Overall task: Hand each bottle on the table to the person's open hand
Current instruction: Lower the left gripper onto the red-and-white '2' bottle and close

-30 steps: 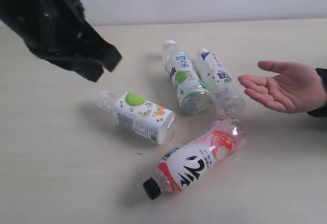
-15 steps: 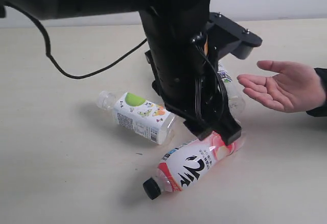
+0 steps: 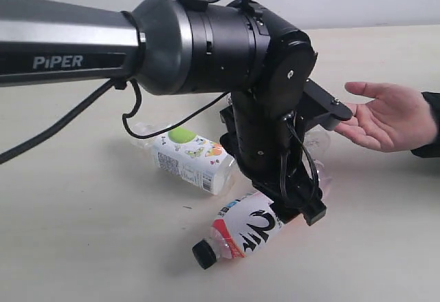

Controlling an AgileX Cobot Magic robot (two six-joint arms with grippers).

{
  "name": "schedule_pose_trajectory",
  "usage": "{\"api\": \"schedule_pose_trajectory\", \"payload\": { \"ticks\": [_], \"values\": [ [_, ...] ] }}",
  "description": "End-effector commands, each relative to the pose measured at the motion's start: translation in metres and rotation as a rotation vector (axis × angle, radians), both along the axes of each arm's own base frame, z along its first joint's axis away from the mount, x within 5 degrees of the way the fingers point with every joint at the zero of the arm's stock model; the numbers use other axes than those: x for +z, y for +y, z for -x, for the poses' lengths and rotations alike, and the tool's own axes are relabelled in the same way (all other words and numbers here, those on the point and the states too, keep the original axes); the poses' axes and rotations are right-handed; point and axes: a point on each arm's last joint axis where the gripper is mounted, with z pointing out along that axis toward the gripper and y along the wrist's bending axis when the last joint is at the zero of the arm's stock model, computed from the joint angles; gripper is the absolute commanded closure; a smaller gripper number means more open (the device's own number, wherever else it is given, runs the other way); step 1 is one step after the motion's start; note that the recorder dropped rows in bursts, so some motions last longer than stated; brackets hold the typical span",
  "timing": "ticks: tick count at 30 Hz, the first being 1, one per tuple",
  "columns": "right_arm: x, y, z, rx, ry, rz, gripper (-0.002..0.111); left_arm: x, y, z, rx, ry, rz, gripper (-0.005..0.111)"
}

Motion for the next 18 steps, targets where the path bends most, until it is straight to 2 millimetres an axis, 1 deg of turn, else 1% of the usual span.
{"api": "schedule_pose_trajectory", "payload": {
  "ticks": [1,5,8,18],
  "values": [
    [-0.001,0.0,0.0,-0.005,-0.006,0.002,0.108,-0.007,-0.005,0.0,-0.014,-0.007,0.004,0.026],
    [-0.001,0.0,0.0,-0.005,-0.006,0.002,0.108,-0.019,-0.006,-0.001,-0.014,0.005,-0.016,0.026],
    [-0.001,0.0,0.0,-0.005,-0.006,0.002,0.108,-0.023,-0.008,-0.001,-0.013,0.002,-0.011,0.026],
    [-0.001,0.0,0.0,-0.005,-0.006,0.002,0.108,-0.024,-0.01,-0.003,-0.013,-0.01,0.009,0.026]
  ]
}}
